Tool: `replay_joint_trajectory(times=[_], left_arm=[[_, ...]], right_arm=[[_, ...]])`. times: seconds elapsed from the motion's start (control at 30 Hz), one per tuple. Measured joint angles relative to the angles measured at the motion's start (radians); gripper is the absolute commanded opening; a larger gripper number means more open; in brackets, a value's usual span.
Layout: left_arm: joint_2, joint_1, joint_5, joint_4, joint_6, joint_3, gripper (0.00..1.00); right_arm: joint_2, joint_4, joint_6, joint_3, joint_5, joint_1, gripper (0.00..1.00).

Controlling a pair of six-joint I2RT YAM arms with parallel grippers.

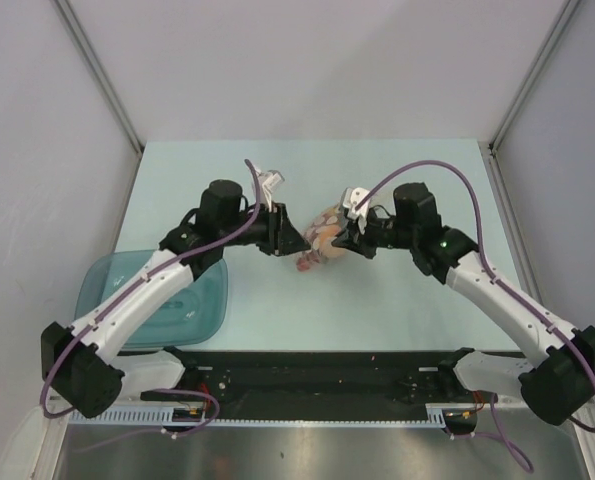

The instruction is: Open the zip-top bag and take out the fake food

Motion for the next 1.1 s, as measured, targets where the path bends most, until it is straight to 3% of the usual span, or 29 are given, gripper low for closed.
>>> replay_joint_trajectory(times=[0.17, 0.3, 0.53, 0.83, 1.1], left_arm=[[-0.082, -0.02, -0.082, 0.096, 0.239, -0.099, 0.57], [-0.098, -0.043, -0.122, 0.18, 0.361, -0.164, 0.6], [0.003, -0.058, -0.104, 0.303, 0.439, -0.133, 0.6], [0.12, -0.066, 0.025, 0.265, 0.504, -0.055, 0.59], [-0.029, -0.067, -0.06, 0.24, 0.502, -0.135, 0.8]], right_arm=[[0.081, -0.118, 0.017, 0.136, -0.12, -0.048, 0.0], [0.121, -0.181, 0.029, 0.194, -0.175, -0.048, 0.0], [0.136, -0.214, 0.051, 0.217, -0.211, -0.04, 0.0], [0.144, -0.219, 0.08, 0.218, -0.224, -0.037, 0.0], [0.149, -0.222, 0.084, 0.219, -0.224, -0.036, 0.0]])
